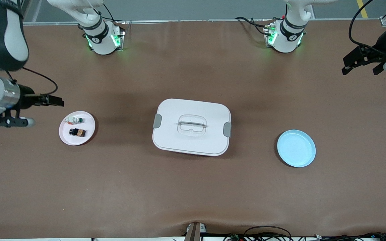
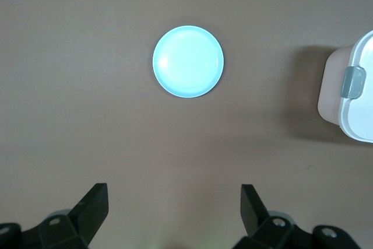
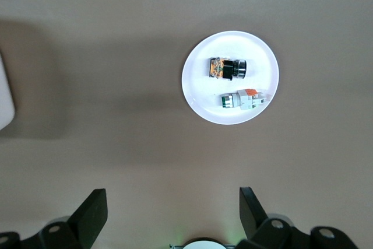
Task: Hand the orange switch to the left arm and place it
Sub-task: 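Move the right gripper over the white plate toward the black switch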
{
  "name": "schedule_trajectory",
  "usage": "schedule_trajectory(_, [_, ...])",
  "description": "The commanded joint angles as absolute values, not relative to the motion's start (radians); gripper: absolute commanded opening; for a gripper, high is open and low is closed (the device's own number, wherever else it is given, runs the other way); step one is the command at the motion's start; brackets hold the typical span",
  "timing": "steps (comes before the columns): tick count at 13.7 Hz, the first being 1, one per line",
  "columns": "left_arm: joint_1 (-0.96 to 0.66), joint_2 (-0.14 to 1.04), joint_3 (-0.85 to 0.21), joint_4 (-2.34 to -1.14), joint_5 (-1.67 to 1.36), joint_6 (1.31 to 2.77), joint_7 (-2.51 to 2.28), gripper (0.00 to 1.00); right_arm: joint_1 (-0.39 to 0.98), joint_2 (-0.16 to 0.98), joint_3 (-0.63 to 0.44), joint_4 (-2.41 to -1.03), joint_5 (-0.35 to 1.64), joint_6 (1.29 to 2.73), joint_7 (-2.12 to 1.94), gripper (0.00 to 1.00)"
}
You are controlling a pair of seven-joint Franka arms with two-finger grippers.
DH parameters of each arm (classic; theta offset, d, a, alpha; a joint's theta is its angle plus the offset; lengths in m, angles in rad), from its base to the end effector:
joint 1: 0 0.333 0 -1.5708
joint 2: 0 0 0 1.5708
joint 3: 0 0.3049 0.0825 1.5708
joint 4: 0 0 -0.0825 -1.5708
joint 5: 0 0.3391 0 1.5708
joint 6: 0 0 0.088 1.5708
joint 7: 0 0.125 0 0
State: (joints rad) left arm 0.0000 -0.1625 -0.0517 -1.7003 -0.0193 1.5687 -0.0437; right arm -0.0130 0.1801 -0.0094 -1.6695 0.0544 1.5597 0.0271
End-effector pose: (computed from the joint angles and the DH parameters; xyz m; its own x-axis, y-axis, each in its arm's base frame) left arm 0.4593 -0.0283 0.6185 0.9995 -0.0076 0.0302 -0.0080 -0.9999 0.0123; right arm 0.5332 -0.0048 0.4594 0.9567 -0.0482 -0.2871 -0.0631 -0.9971 -0.0428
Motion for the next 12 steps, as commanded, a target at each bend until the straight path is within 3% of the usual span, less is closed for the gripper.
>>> schedule_trajectory(1, [-0.002,-0.167,-0.054,-1.689,-0.020,1.557,-0.046,1.00,-0.029,0.227,-0.003,-1.620,0.045,1.534,0.034,1.00])
schedule_trajectory(6, [-0.002,-0.167,-0.054,-1.689,-0.020,1.557,-0.046,1.00,-0.051,0.296,-0.005,-1.635,0.049,1.561,0.034,1.00])
schedule_trajectory(12, [-0.002,-0.167,-0.055,-1.689,-0.020,1.557,-0.046,1.00,-0.083,0.346,-0.006,-1.738,0.045,1.811,0.032,1.00])
